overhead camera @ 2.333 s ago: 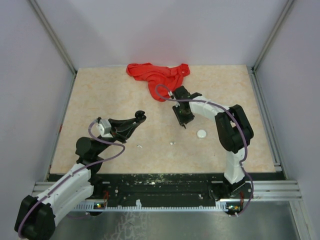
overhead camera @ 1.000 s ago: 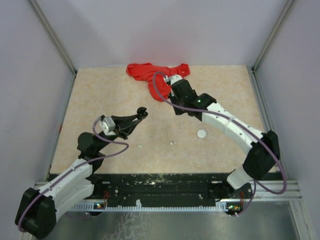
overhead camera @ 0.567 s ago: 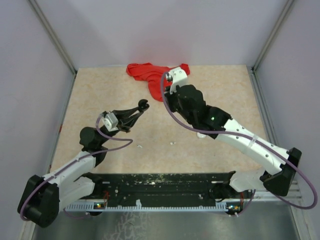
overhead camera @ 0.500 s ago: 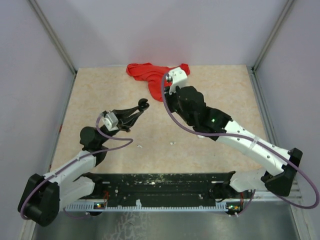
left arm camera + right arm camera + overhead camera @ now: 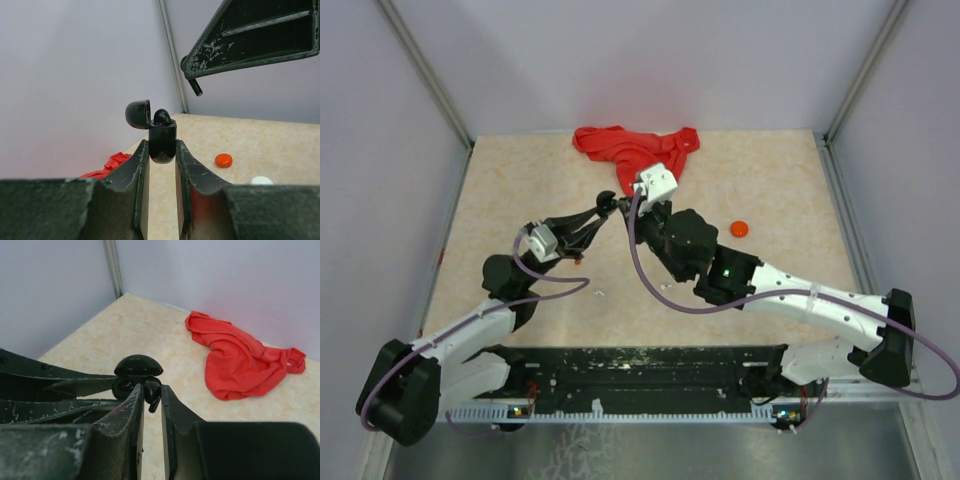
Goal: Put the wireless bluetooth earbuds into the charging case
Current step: Place the earbud in the charging case.
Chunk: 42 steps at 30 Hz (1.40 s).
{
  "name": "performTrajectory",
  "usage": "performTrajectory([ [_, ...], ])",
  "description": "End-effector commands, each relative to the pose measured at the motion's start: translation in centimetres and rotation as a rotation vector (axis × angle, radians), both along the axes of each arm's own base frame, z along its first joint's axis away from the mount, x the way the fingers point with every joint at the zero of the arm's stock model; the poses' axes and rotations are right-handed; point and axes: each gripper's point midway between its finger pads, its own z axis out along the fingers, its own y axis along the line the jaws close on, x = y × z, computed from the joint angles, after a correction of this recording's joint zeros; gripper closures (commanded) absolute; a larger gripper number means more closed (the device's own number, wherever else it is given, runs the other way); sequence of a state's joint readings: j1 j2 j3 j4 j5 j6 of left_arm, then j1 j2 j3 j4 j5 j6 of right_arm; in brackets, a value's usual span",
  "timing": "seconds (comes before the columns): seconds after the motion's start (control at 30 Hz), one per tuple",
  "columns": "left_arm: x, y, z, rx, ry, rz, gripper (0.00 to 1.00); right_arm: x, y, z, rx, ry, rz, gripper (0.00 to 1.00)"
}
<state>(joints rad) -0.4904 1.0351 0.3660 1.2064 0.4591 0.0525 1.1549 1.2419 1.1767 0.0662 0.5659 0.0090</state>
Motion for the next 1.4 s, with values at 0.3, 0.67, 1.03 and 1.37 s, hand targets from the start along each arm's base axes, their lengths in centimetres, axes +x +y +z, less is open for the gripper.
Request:
performTrajectory([
  [0.3, -1.1, 0.3, 1.7, -0.050, -0.058, 0.000, 0.99, -1.0, 2.4, 3.7, 0.208, -0.105, 0.062, 0.95],
  [0.67, -1.3, 0.4, 1.8, -0.060, -0.053, -0.001, 0.99, -0.5, 4.3, 2.1, 0.173, -0.066, 0.080, 0.96],
  [1.03, -1.4, 0.5, 2.0, -0.077, -0.042, -0.004, 0.99, -0.2, 4.6, 1.3, 0.157, -0.055, 0.068, 0.96],
  [1.37, -0.9, 0.9, 2.1, -0.108, 0.008, 0.014, 0.99, -0.1, 3.6, 1.0, 0.129, -0.072, 0.039, 0.96],
])
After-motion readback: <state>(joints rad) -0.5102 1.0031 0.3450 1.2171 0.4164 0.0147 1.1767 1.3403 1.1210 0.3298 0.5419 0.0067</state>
